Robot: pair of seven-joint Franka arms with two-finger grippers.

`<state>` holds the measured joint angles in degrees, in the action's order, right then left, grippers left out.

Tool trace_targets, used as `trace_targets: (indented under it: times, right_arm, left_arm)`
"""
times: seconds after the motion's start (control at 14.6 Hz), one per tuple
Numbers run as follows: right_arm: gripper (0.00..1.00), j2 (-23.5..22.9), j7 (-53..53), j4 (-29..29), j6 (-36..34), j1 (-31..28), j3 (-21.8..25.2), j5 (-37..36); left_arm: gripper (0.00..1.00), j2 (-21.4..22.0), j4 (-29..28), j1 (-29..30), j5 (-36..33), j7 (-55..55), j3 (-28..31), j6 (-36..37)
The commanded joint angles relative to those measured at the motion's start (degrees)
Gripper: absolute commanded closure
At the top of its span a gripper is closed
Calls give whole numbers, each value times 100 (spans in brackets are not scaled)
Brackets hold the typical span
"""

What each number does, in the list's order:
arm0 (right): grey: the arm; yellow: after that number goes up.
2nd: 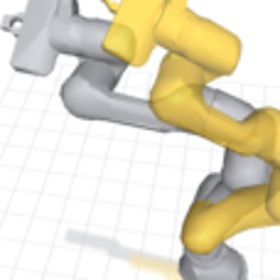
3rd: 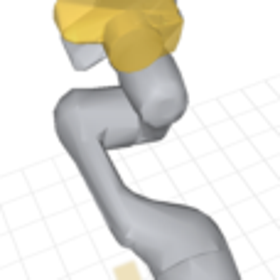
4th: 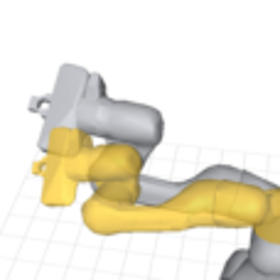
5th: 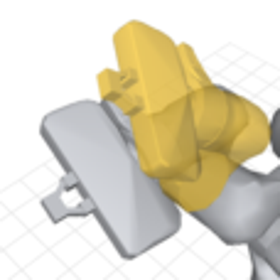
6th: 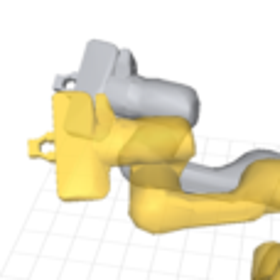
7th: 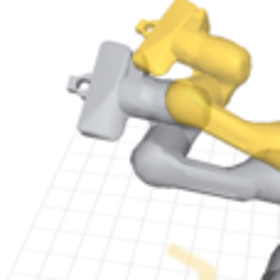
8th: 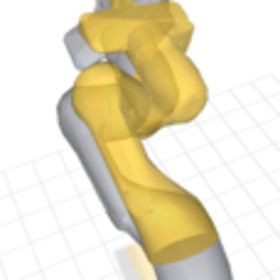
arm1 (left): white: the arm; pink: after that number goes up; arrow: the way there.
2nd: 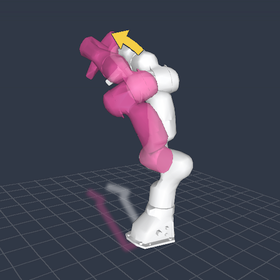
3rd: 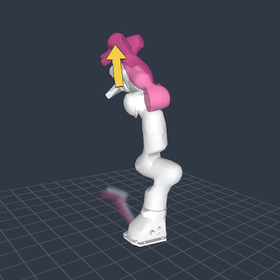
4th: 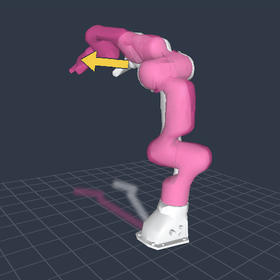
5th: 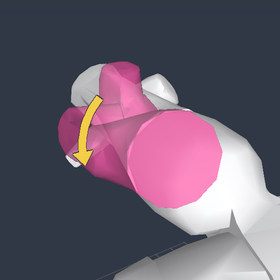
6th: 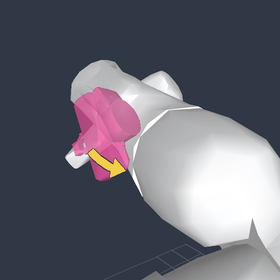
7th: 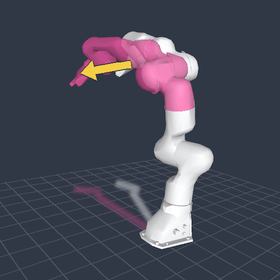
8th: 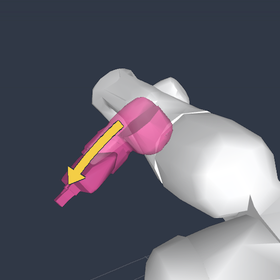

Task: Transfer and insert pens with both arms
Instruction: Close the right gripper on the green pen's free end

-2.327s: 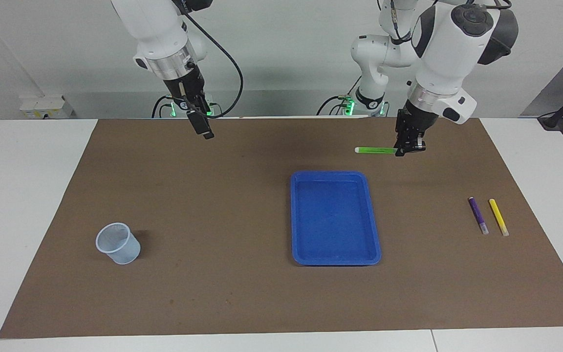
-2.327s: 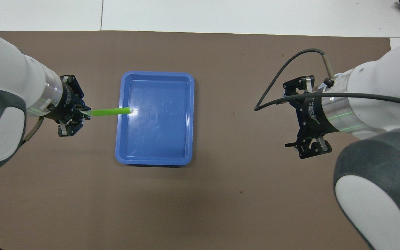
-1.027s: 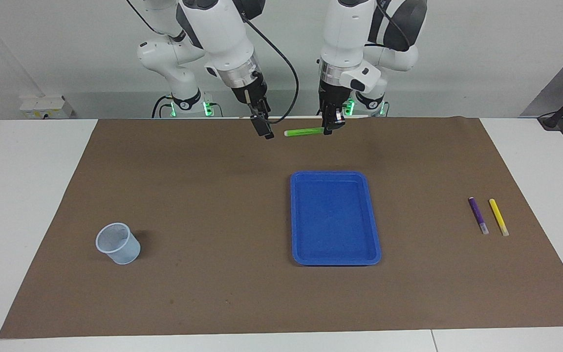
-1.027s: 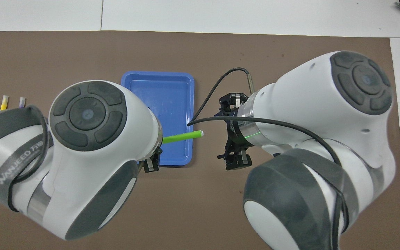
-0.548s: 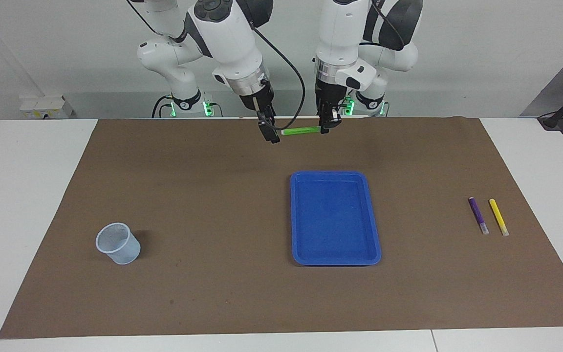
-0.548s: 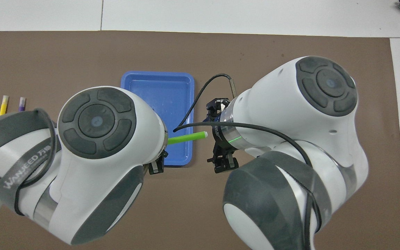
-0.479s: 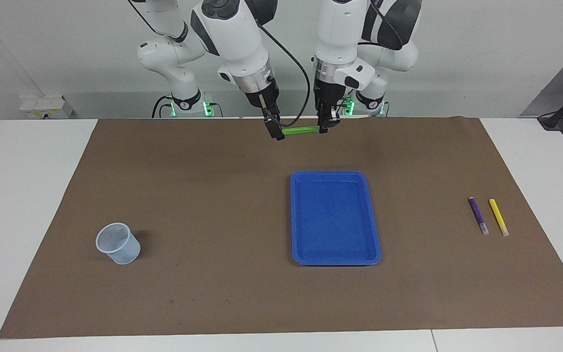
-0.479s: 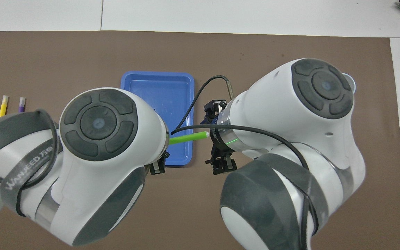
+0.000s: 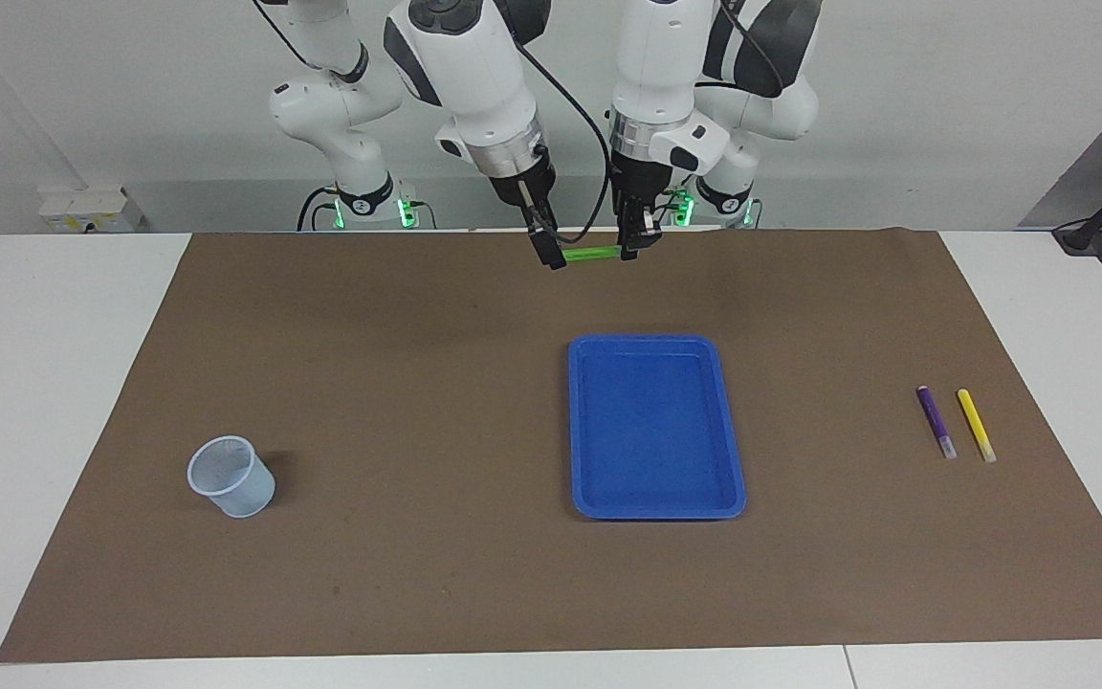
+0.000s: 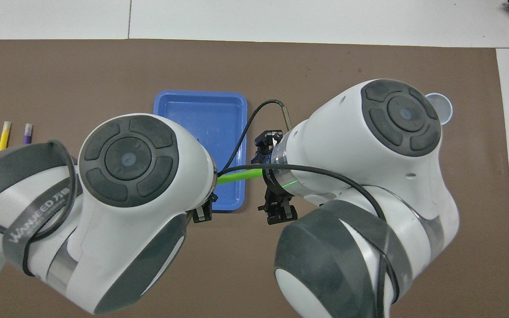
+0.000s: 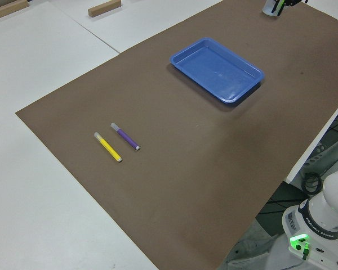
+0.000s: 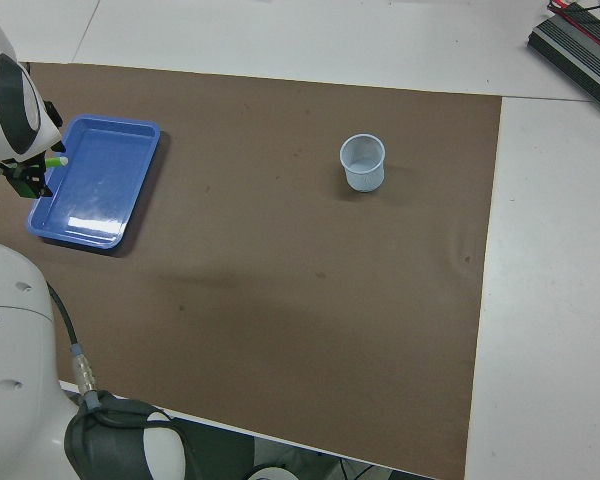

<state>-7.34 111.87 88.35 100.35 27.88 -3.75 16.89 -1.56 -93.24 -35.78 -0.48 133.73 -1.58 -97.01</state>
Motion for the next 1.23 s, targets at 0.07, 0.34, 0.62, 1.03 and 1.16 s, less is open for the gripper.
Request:
trace_targets:
  times: [0.07, 0.34, 0.62, 1.03, 1.16]
  right_arm:
    - [15, -14, -121, 24, 257, 7, -3, -19]
    - [24, 22, -130, 165, 424, 7, -3, -19]
    - [27, 22, -130, 165, 424, 7, -3, -19]
    - [75, 22, -130, 156, 424, 15, -3, -19]
    - [97, 22, -121, 139, 424, 15, -3, -19]
  left_arm:
    - [100, 121, -90, -96, -101, 75, 53, -46]
    - [100, 165, -81, -105, -206, 57, 53, 42]
    - [100, 174, -89, -193, -356, 66, 44, 95]
    - [100, 192, -90, -210, -356, 66, 44, 95]
    - [100, 192, -98, -210, -356, 66, 44, 95]
